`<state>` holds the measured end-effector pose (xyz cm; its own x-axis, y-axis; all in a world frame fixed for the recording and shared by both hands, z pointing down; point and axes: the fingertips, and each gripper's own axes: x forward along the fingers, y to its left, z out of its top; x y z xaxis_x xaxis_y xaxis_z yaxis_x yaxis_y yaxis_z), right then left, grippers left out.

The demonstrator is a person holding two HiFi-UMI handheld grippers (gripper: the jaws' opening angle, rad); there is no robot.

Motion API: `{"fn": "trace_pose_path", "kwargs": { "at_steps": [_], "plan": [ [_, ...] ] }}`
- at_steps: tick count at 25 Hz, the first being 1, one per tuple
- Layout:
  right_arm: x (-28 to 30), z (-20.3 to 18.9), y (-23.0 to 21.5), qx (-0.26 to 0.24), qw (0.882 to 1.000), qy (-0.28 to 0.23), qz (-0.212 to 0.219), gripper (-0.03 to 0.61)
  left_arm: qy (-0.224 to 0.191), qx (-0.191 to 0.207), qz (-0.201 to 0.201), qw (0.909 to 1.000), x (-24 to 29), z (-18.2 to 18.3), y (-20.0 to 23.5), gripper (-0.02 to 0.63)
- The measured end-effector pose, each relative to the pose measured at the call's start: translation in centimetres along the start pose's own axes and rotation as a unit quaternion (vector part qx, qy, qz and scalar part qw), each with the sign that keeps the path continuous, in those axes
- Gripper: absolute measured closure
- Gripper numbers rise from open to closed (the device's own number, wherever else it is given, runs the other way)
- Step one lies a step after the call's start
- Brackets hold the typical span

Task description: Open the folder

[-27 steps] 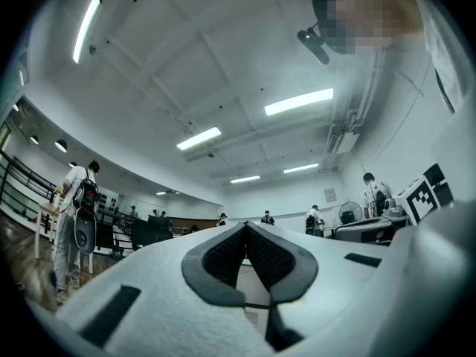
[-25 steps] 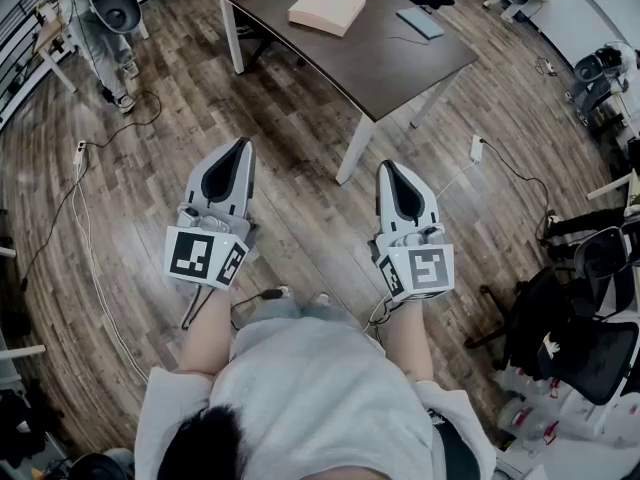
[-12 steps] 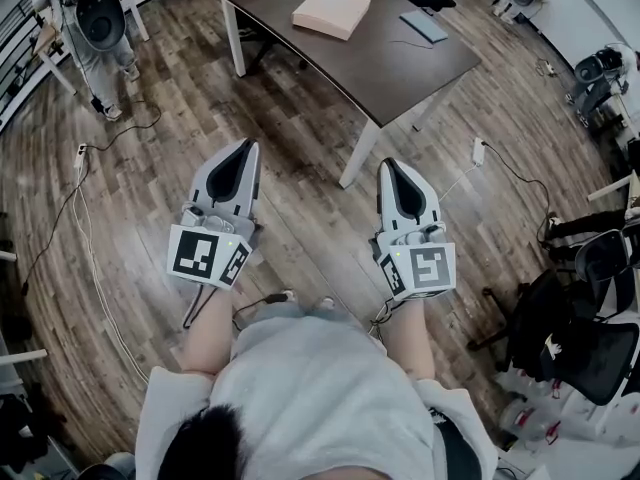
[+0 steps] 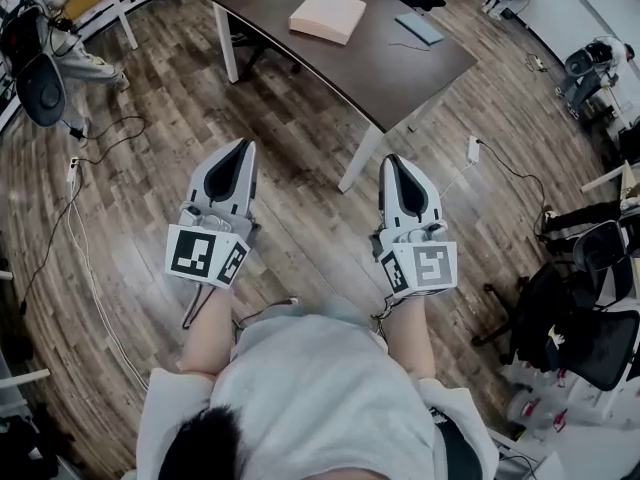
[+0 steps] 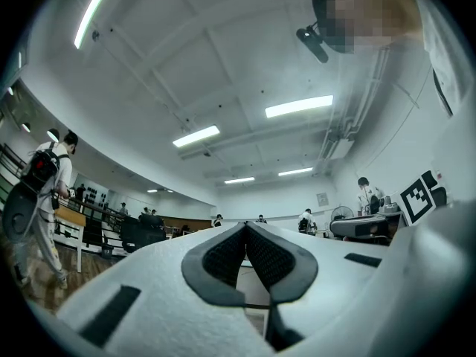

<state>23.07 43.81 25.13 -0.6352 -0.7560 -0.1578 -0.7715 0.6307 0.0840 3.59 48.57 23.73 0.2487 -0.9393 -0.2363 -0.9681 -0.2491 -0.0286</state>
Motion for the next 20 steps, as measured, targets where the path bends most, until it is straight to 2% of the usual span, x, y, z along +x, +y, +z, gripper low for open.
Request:
{"fn": "trace_pose_path", "kwargs": {
  "at_steps": [7,11,20],
  "plan": [
    [1.2,-1.6,-1.0,-0.002,1.0,0.019,-0.02,0.565,-0.007,-0.013,-0.013,0.9998,2.2,-1.2,1.4,0.606],
    [3.8,-2.2,-2.4,0.0,1.0,0.015,-0.021,0.566,-0.006,-0.011,-0.011,0.9999,4.4,-2.1,2.7,0.606],
    [12.8,-3.6,-7.0,-0.012,1.0,0.009,0.013,0.566,-0.016,-0.01,0.02,0.9996,12.5,-3.5,6.9,0.605]
  ]
}}
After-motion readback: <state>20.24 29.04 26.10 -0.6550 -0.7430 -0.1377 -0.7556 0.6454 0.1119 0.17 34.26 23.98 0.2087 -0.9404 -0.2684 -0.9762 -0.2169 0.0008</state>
